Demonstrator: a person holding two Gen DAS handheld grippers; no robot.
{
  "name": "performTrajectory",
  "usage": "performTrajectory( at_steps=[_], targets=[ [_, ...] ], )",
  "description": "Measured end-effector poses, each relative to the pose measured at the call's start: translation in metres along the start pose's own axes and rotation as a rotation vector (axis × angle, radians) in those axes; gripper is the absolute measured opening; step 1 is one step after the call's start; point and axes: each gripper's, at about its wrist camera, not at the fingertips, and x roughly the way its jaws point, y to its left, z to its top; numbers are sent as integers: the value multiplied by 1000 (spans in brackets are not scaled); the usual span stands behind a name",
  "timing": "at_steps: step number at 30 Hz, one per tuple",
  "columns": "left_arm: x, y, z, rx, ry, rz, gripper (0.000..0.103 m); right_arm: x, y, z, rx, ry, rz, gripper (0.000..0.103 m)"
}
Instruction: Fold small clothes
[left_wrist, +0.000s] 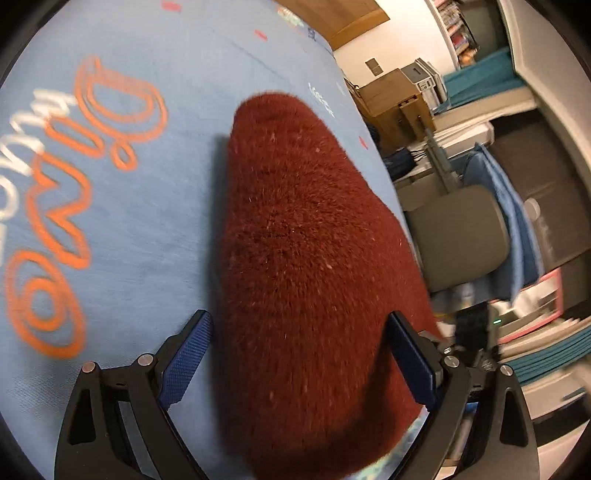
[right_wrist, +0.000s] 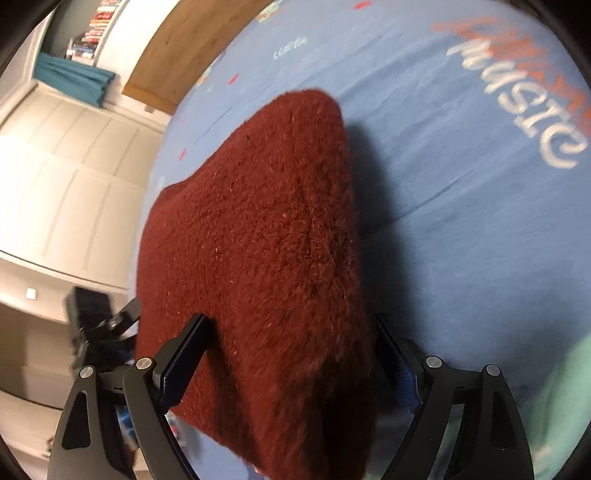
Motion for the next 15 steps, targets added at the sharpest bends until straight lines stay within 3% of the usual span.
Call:
performTrajectory(
  at_steps=[4, 6, 9, 15],
  targets=[
    [7, 5, 7, -19, 21, -88, 88, 7, -5, -1, 0, 6, 81, 87],
    [5, 6, 11, -16, 21, -111, 71, 11, -4, -1, -10, 12, 107, 79],
    [-13, 12, 15, -47, -2, -177, 57, 13, 1, -3, -14, 6, 148, 62],
    [-63, 15, 32, -23, -67, -211, 54, 0, 44, -7, -125, -19, 178, 53]
  ],
)
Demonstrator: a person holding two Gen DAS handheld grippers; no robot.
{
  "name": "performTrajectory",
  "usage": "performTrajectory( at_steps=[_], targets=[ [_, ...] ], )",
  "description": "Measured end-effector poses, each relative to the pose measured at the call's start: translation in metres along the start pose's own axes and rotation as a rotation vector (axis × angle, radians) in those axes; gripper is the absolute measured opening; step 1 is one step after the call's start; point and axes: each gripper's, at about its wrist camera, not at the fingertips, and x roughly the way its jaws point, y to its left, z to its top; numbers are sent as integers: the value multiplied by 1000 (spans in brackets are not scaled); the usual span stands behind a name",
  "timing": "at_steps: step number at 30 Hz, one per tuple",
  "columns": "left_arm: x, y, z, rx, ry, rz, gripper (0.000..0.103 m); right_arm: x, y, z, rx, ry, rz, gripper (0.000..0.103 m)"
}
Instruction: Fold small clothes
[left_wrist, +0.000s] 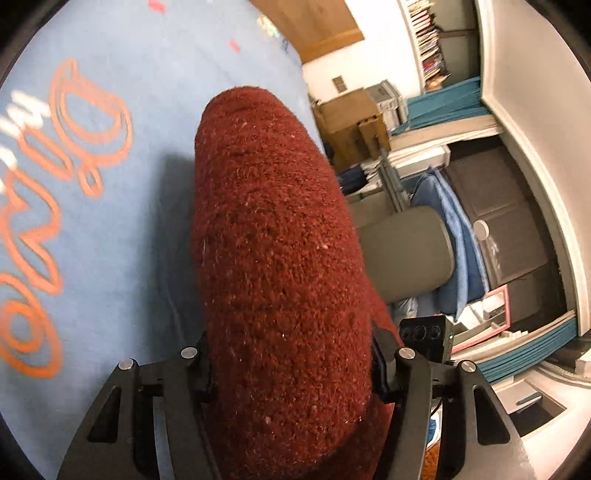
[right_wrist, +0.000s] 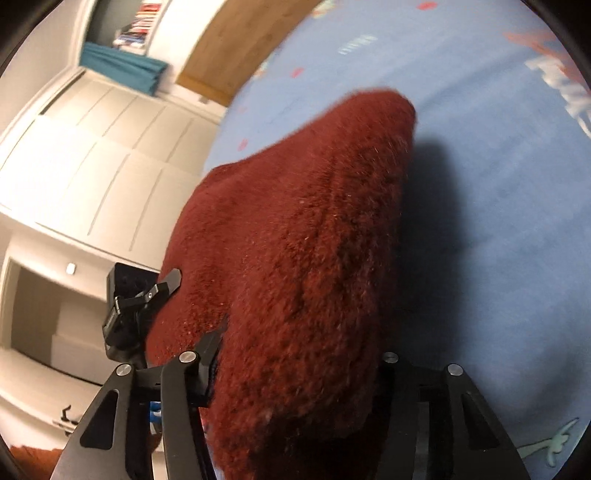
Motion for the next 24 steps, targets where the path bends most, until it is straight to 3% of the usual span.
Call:
performTrajectory(
  at_steps=[5, 9, 12, 14, 17, 21, 24],
  targets=[
    [-67, 2, 15, 29, -67, 23, 54, 16, 48, 4, -74, -8, 87, 53],
    [-95, 25, 6, -7, -64, 114, 56, 44, 63, -5, -89, 32, 99, 53],
    [-104, 60, -6, -60, -3, 268, 64, 67, 55, -15, -59, 84, 23, 52],
    [-113, 65, -15, -52, 4, 284, 69, 73, 46, -24, -37, 110, -40, 53],
    [-133, 53, -25, 14, -5, 313, 69, 58, 45, -32, -38, 94, -73, 56],
    [-147, 29, -46, 164, 23, 427, 69, 35, 48, -32, -75, 74, -133, 57],
    [-131, 19, -74, 223, 23, 502, 70, 22, 40, -31, -56, 56, -157, 58]
  ],
)
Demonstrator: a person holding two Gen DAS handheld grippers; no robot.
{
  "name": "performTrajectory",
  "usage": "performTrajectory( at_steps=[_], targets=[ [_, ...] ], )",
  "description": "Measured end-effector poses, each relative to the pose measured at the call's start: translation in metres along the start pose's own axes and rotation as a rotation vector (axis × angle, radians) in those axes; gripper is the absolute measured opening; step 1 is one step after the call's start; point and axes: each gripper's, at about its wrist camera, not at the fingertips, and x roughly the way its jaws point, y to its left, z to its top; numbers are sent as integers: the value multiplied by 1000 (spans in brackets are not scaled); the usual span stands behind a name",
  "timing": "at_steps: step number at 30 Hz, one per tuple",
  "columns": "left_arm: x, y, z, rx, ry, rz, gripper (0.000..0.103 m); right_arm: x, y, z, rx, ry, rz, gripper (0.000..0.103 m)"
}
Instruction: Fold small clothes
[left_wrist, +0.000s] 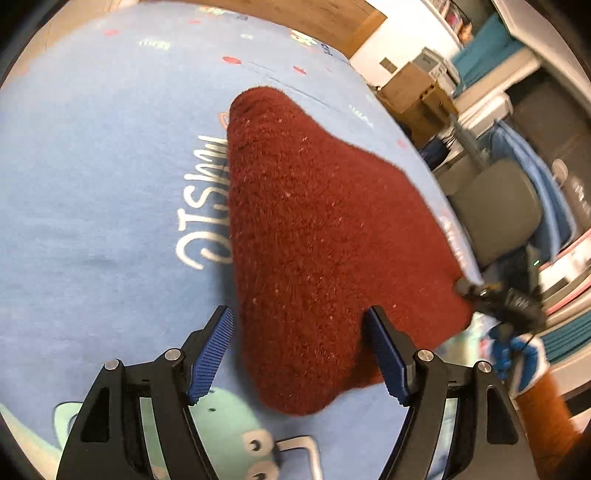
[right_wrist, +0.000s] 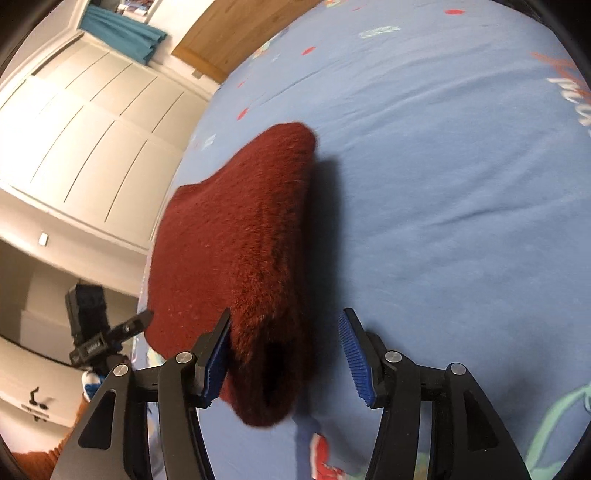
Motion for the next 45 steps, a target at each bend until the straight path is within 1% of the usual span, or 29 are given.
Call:
performTrajectory(
  at_steps=[1, 2, 3, 4, 6, 8, 9, 10, 12, 15, 16, 17, 18, 20, 22, 25, 27, 29, 31, 32, 37, 41, 44, 45],
  targets=[
    [0, -1, -4, 6, -4, 21, 70, 1, -3, -1, 7, -1, -8, 60],
    [8, -7, -10, 6, -7, 31, 70, 2, -5, -2, 16, -1, -18, 61],
    [9, -6, -13, 0, -11, 44, 73, 3, -8, -5, 27, 1, -29, 62],
    [13, -9, -15, -3, -12, 54, 73, 5, -17, -10, 32, 2, -36, 63],
    [13, -11, -20, -7, -14, 67, 73, 6, -19, -17, 48, 2, -55, 64],
    [3, -14, -27, -11, -20, 80, 73, 2, -18, -19, 65, -6, -63, 65],
    [7, -29, -22, -12, -25, 89, 73, -2, -17, -20, 71, -12, -73, 65],
    [1, -32, -25, -9, -36, 101, 73, 10, -6, -16, 70, -15, -82, 65],
    [-3, -33, -25, -3, -50, 115, 73, -6, -9, -19, 64, -24, -112, 65],
    [-17, -46, -34, 11, -82, 154, 73, -22, 2, -24, 57, -56, -162, 65],
    [-19, -50, -36, 18, -93, 167, 73, -28, 7, -26, 49, -71, -202, 65],
    [-19, -60, -36, 26, -105, 185, 73, -32, 10, -27, 45, -81, -231, 65],
    [-28, -66, -41, 37, -125, 214, 73, -38, 14, -30, 40, -93, -253, 66],
    [-25, -89, -41, 55, -153, 256, 73, -54, 24, -39, 35, -133, -286, 66],
    [-35, -97, -55, 64, -183, 290, 74, -70, 36, -51, 26, -174, -305, 66],
    [-54, -108, -78, 68, -232, 341, 81, -88, 58, -72, -12, -217, -355, 66],
    [-63, -119, -92, 81, -266, 379, 83, -98, 71, -88, -37, -242, -380, 67],
    [-70, -128, -109, 93, -290, 412, 85, -108, 87, -109, -73, -267, -421, 71],
    [-78, -138, -127, 101, -315, 438, 89, -113, 103, -129, -113, -290, -462, 74],
    [-76, -144, -126, 103, -323, 446, 92, -115, 109, -138, -127, -298, -475, 75],
    [-94, -158, -160, 125, -372, 494, 94, -125, 141, -185, -209, -343, -545, 83],
    [-106, -163, -181, 155, -395, 514, 100, -133, 163, -210, -252, -379, -581, 90],
    [-111, -166, -195, 170, -415, 521, 101, -138, 176, -226, -281, -409, -587, 94],
    [-113, -165, -200, 170, -421, 518, 101, -140, 180, -231, -289, -421, -587, 100]
  ],
)
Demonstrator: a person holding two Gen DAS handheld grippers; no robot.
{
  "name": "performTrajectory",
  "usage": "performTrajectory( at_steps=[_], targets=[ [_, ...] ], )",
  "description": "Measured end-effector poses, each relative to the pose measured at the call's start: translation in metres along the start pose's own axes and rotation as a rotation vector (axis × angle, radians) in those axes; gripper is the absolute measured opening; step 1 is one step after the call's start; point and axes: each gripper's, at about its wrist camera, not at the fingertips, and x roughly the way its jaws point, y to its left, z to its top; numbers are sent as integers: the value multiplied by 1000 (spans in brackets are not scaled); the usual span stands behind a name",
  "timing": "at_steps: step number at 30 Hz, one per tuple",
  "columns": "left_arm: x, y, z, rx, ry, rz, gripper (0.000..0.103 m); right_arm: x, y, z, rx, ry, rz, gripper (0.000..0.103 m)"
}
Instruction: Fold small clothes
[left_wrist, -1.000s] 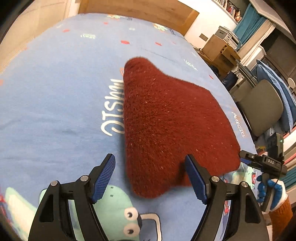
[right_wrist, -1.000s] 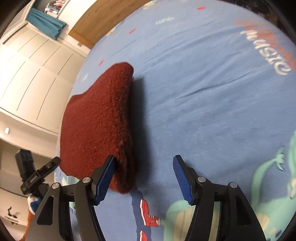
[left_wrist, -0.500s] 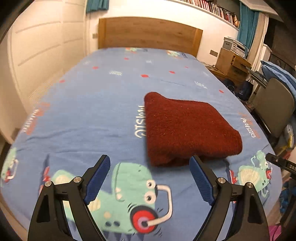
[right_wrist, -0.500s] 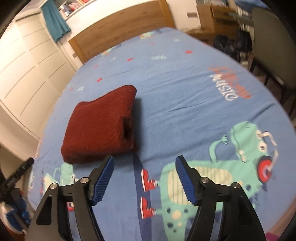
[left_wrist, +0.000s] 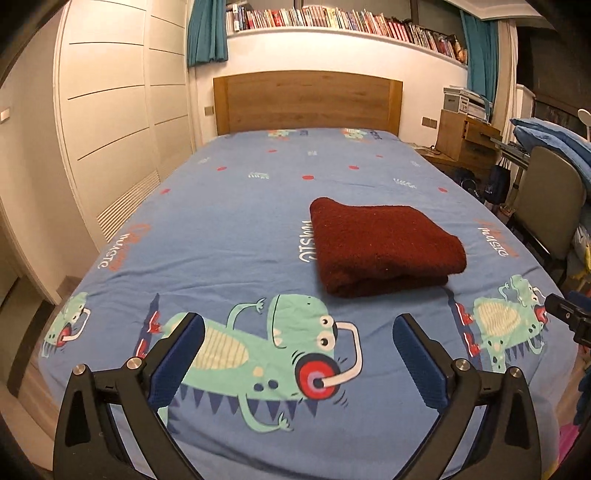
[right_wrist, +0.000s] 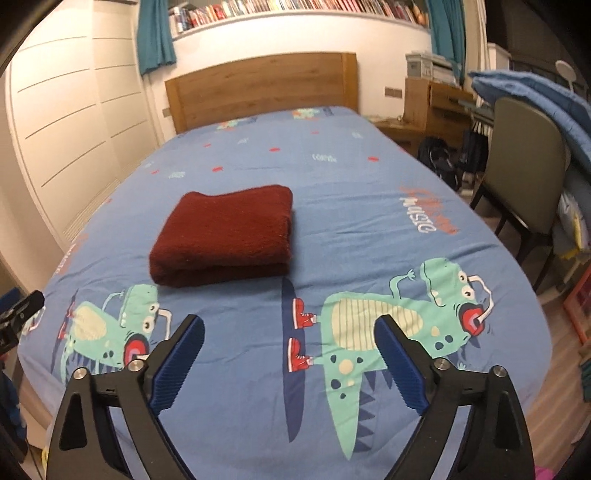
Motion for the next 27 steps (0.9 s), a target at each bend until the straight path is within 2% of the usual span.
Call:
performTrajectory(
  at_steps=[1, 6, 16, 22, 27],
  targets=[
    [-4, 1, -5, -5, -7, -2, 101, -7, 3, -3, -4, -15, -1, 102],
    [-21, 2, -17, -12, -38, 1, 101, -24, 10, -13, -11, -47, -12, 102],
    [-42, -3, -25, -22, -95, 21, 101, -48, 1, -28, 16, -91, -53, 102],
    [-49, -9, -25, -7, -134, 70, 101, -56, -13, -30, 37, -110, -87, 102],
    [-42, -12, -27, -8, -134, 106, 101, -55, -20, -33, 54, -116, -105, 102]
  ],
)
